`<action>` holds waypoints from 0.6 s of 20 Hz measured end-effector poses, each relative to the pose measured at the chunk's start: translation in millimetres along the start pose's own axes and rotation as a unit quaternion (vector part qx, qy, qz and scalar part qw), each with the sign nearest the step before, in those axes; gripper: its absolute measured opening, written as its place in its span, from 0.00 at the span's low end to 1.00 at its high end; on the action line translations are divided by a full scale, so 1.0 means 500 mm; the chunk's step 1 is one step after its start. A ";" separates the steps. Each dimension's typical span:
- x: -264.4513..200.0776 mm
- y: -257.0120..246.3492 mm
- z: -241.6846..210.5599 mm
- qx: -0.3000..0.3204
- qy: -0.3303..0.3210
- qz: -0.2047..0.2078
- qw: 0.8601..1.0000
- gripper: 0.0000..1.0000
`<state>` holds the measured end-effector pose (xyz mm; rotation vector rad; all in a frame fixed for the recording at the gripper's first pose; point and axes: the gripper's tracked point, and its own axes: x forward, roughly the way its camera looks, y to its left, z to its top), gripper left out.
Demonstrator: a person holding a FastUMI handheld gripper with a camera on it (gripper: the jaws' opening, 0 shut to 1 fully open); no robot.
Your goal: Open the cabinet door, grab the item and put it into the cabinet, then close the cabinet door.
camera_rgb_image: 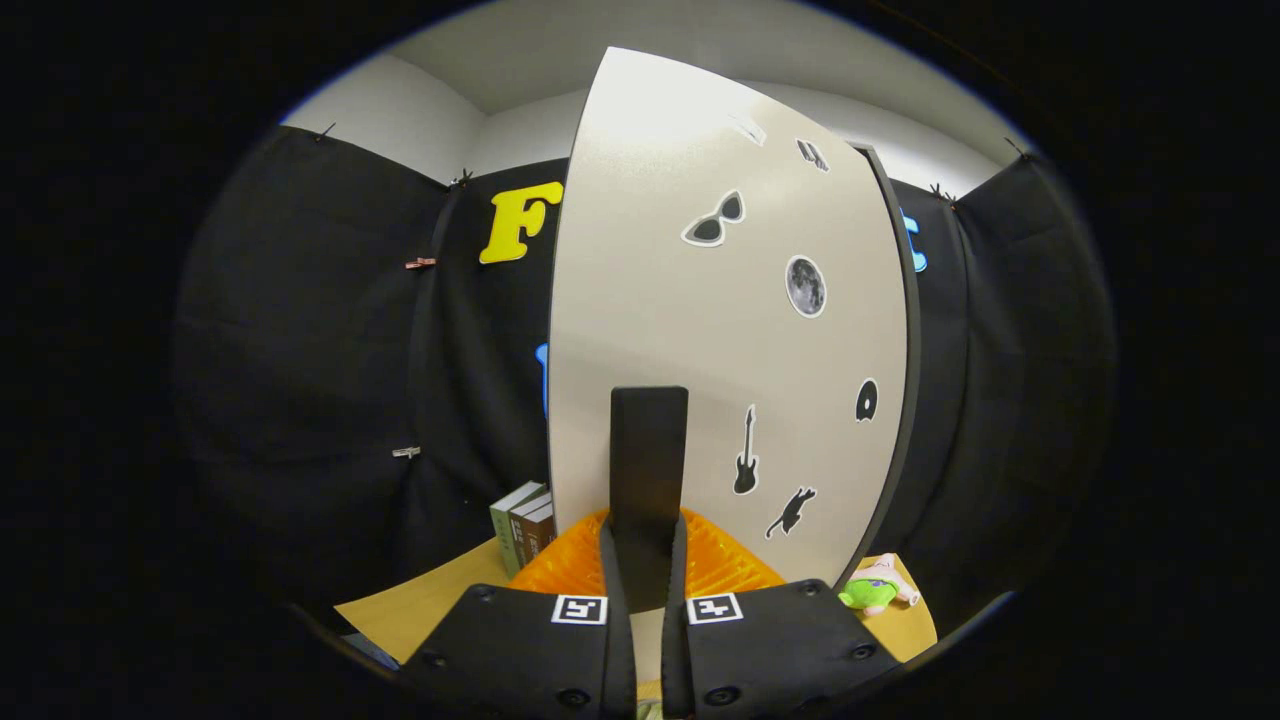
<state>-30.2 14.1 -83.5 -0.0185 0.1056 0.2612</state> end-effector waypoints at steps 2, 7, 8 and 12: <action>-0.009 -0.004 0.001 0.001 0.001 0.014 1.000 0.14; -0.039 -0.029 0.000 0.006 -0.002 0.046 0.999 0.14; -0.047 -0.034 0.001 0.008 -0.003 0.051 0.999 0.14; -0.071 -0.056 0.000 0.012 -0.007 0.057 0.998 0.14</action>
